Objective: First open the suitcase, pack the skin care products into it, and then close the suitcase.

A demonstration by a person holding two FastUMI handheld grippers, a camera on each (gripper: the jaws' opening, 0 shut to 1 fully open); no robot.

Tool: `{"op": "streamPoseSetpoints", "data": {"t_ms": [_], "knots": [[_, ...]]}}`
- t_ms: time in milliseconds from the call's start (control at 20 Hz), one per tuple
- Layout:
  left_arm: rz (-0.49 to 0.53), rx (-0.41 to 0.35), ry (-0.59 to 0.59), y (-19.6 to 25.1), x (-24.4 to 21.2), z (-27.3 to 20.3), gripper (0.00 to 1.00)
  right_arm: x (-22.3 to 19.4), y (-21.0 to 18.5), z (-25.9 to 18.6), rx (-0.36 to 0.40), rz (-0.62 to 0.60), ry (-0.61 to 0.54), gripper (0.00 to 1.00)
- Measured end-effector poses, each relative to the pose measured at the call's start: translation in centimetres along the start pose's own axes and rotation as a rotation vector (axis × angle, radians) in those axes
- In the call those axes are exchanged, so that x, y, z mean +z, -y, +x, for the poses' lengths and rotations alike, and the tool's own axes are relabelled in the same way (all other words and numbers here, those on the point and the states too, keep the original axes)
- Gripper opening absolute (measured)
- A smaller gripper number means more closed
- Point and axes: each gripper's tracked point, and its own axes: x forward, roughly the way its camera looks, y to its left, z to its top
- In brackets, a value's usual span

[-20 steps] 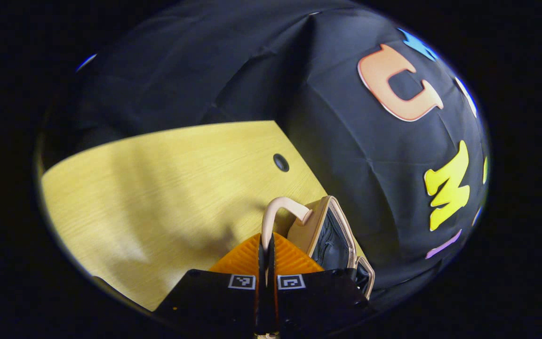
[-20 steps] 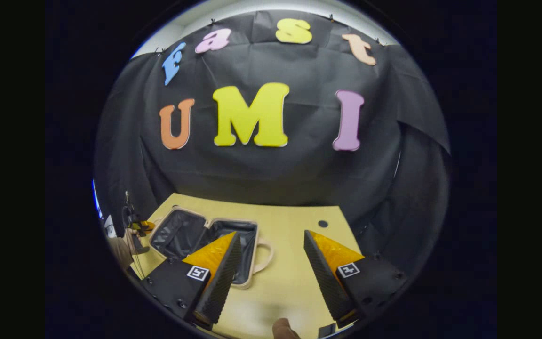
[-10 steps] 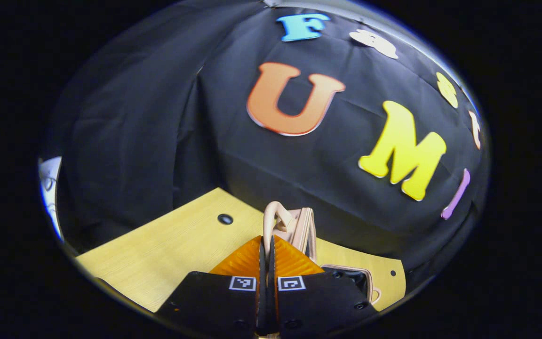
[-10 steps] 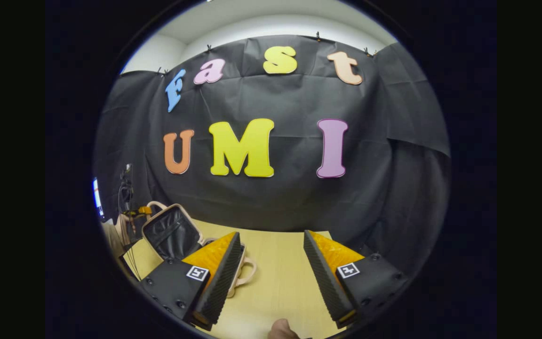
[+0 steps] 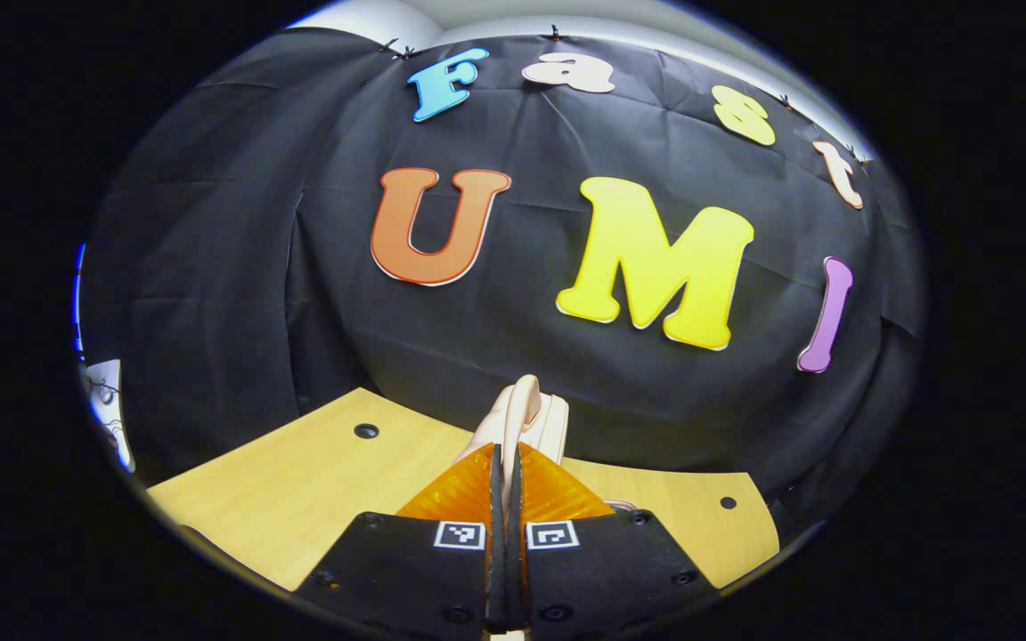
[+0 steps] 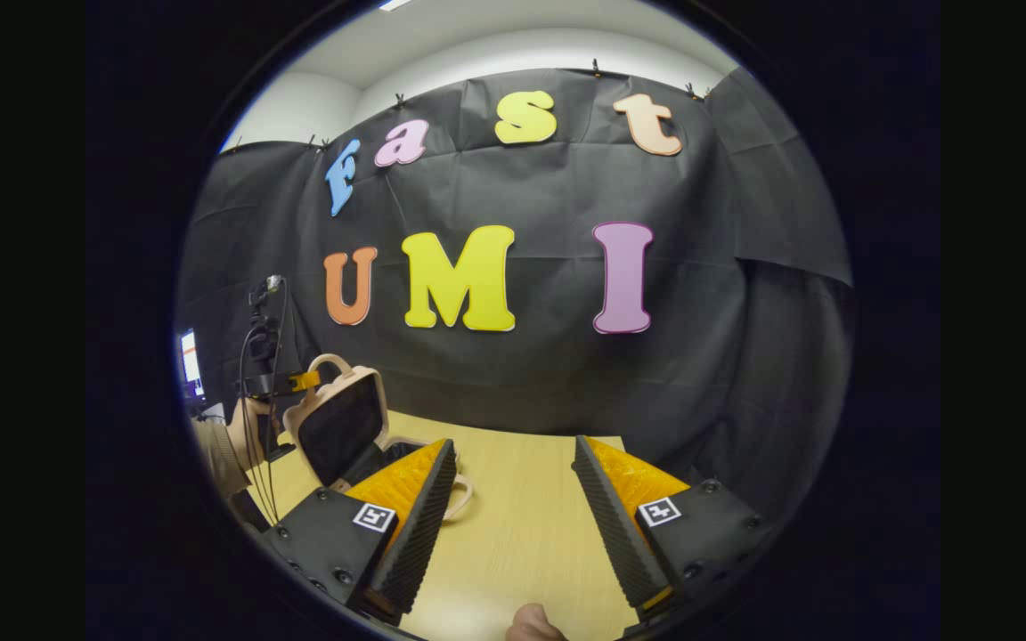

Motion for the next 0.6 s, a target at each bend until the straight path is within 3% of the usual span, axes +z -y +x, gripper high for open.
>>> {"op": "streamPoseSetpoints", "data": {"t_ms": [250, 600], "knots": [[0.084, -0.089, -0.048, 8.0, -4.1, -1.4, 0.03, -1.6, 2.0, -0.7, 0.012, 0.01, -0.024, 0.8], [0.233, -0.192, -0.213, 16.3, -14.4, -1.4, 0.03, -4.3, 4.9, -1.9, -0.012, 0.044, -0.077, 0.8]]}}
